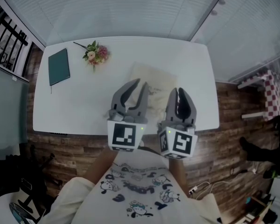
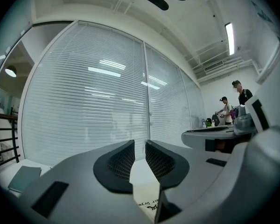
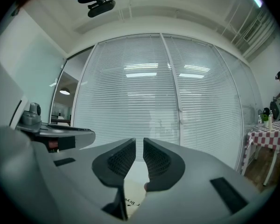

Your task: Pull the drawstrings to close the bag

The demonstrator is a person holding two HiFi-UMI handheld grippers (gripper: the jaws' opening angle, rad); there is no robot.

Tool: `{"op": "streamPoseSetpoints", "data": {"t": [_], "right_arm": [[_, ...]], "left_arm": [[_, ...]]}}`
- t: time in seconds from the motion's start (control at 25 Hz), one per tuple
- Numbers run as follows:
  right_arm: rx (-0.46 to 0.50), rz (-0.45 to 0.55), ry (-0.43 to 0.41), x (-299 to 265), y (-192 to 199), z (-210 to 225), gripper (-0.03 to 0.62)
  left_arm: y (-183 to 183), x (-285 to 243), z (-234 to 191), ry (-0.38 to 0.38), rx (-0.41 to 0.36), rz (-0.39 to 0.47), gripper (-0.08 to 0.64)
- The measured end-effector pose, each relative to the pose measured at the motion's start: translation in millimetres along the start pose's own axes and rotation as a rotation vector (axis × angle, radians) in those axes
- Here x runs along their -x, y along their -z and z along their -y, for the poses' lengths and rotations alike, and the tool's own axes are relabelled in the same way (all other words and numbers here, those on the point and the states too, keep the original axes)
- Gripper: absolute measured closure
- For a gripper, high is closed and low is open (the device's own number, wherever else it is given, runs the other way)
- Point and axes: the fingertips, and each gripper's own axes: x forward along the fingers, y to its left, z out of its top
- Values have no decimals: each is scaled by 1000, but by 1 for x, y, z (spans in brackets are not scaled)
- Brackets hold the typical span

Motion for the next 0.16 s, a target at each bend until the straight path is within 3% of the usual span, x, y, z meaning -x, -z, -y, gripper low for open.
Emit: {"op": "streamPoseSetpoints", "data": {"t": [0.16], "right_arm": [[3,-7,6,-3,2,2,531]], "left_arm": [[3,-3,2,5,4,-11,453]]}}
